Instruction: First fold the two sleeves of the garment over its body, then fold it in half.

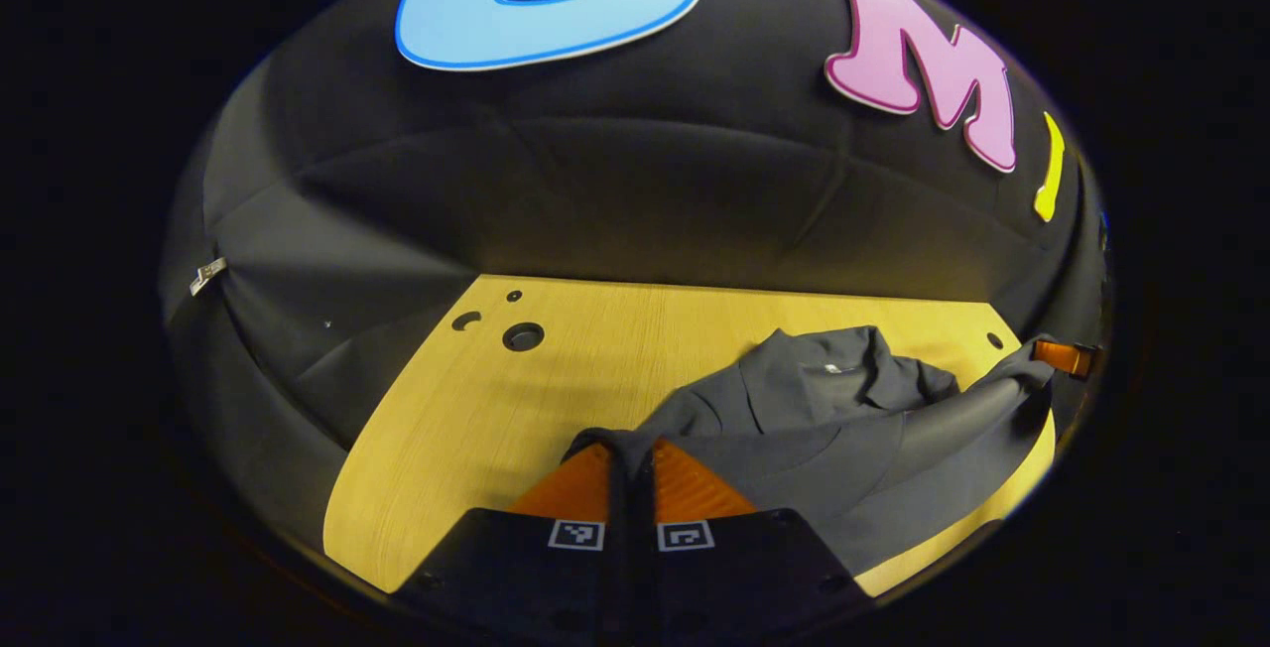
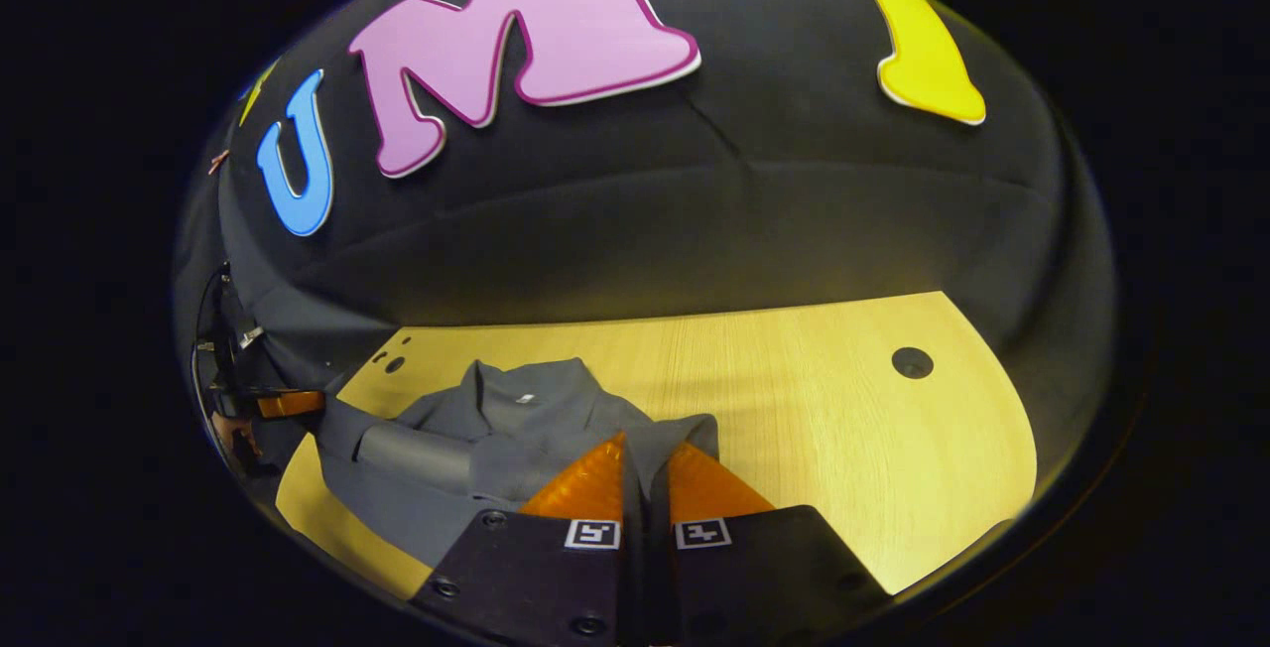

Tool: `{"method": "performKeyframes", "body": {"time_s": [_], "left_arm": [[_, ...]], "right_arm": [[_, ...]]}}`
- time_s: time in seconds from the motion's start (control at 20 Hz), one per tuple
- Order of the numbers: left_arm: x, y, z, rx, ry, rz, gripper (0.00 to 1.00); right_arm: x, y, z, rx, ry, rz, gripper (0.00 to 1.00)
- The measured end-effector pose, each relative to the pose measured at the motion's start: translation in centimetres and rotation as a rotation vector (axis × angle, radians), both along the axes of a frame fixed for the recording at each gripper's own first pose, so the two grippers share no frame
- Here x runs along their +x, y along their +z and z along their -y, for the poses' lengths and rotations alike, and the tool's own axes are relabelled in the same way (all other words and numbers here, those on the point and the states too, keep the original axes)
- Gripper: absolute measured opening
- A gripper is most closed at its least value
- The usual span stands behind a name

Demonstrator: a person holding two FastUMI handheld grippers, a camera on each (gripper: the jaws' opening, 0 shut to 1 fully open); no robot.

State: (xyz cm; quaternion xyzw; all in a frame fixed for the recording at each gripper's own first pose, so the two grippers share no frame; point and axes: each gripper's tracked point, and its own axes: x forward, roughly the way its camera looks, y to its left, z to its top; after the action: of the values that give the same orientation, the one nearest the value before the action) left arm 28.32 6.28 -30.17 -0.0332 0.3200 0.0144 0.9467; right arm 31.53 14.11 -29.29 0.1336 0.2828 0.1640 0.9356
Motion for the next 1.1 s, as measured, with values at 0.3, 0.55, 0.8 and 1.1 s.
{"method": "performKeyframes", "body": {"time_s": [0.3,0.55,0.8,1.1], "left_arm": [[2.2,-4.1,0.2,0.011,0.045,-0.031,0.05],[3.1,-6.7,0.1,0.025,0.066,-0.056,0.05],[3.3,-8.8,0.7,0.078,0.04,-0.078,0.05],[2.6,-8.6,0.8,0.084,0.029,-0.086,0.17]], "right_arm": [[1.8,-5.2,-1.0,-0.03,0.012,-0.043,0.05],[2.6,-7.6,-1.7,-0.031,0.014,-0.059,0.05],[2.4,-9.3,-1.8,-0.049,0.022,-0.087,0.1],[2.0,-9.5,-1.3,-0.081,0.008,-0.103,0.28]]}}
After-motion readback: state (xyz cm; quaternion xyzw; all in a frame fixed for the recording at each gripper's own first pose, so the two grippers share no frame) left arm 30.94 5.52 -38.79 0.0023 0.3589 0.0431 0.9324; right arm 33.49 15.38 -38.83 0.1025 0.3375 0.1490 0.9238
